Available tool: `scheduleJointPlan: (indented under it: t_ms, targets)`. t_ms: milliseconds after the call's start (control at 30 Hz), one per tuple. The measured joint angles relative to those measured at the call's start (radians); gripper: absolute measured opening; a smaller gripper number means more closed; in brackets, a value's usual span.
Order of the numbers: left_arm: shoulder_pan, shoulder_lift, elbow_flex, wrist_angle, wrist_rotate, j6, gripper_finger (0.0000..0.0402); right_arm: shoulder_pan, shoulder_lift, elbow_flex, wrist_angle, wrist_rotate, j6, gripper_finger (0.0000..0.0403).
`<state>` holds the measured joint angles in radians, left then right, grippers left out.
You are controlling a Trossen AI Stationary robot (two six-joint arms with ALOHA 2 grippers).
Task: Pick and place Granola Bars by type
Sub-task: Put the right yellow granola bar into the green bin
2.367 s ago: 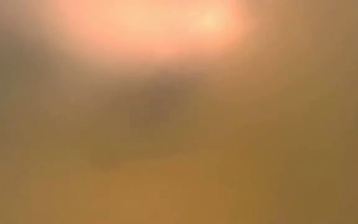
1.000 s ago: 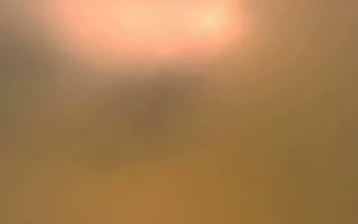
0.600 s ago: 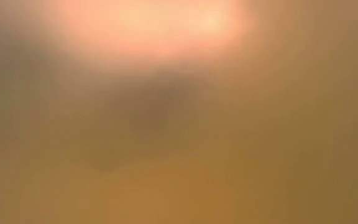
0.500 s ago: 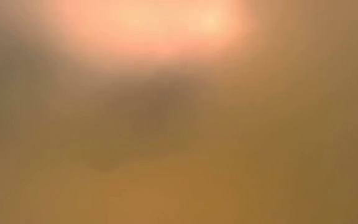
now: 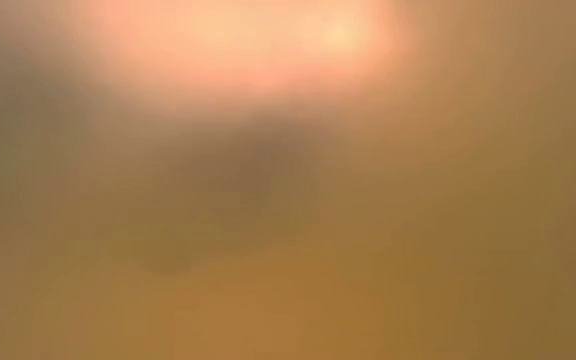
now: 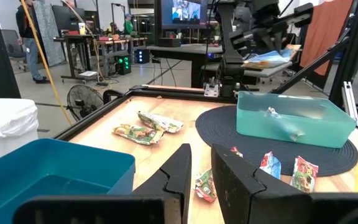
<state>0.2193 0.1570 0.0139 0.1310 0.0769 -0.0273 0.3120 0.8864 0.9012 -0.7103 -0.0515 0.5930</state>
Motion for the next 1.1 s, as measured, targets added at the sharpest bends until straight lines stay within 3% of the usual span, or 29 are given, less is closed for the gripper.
scheduleJointPlan:
  t_ms: [300, 1100]
  targets:
    - [0.000, 0.000, 0.000, 0.000, 0.000, 0.000, 0.0070, 0.070, 0.000, -0.001, 0.004, 0.051, 0.024, 0.0000]
    - [0.000, 0.000, 0.000, 0.000, 0.000, 0.000, 0.0070, 0.070, 0.000, -0.001, 0.003, 0.054, 0.018, 0.0000]
